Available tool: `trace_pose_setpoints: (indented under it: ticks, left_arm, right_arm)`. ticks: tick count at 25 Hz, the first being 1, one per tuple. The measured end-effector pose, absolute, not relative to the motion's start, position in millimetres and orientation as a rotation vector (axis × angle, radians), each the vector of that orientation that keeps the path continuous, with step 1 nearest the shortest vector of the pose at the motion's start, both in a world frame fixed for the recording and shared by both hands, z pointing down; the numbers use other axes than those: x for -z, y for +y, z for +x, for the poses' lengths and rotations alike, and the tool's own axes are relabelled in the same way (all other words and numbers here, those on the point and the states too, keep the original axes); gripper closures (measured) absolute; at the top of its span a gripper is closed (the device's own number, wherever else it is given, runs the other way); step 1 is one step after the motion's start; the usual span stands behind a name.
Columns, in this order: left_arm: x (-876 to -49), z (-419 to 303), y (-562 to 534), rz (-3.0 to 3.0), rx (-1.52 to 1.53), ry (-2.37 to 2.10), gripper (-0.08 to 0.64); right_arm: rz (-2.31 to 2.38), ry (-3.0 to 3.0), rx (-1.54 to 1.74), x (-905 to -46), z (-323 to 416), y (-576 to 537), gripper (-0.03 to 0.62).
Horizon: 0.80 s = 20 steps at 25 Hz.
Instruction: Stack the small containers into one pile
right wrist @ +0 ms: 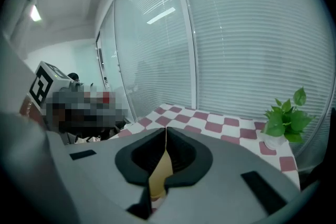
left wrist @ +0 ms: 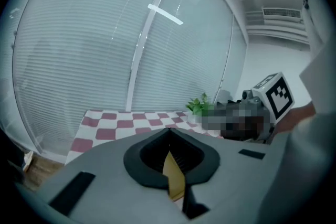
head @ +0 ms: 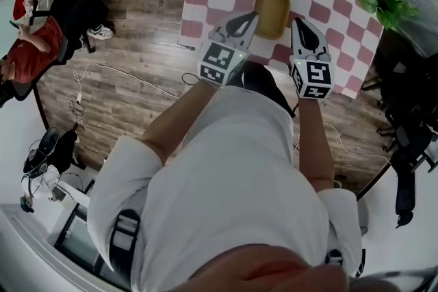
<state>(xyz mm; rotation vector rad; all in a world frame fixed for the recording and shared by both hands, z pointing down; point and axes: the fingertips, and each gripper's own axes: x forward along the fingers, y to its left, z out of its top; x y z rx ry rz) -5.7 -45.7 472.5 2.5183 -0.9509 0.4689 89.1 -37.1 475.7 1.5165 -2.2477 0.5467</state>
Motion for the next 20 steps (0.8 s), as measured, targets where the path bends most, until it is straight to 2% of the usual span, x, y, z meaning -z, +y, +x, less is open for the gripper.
trace_pose_setpoints:
  ticks: [9,20]
  left_arm:
    - [-380.3,-0.4,-26.2,2.626,-0.307,-0.906,0.526]
    - [-309.1,11.6,-8.8,2.692,-0.191,-0.863,0.526]
  right_arm:
    - [1.529,-2.409,-0.447,-377.0,75.4,-17.2,0.558]
    - [1.491,-2.543,-0.352,-292.6,59.5,-1.7,0.558]
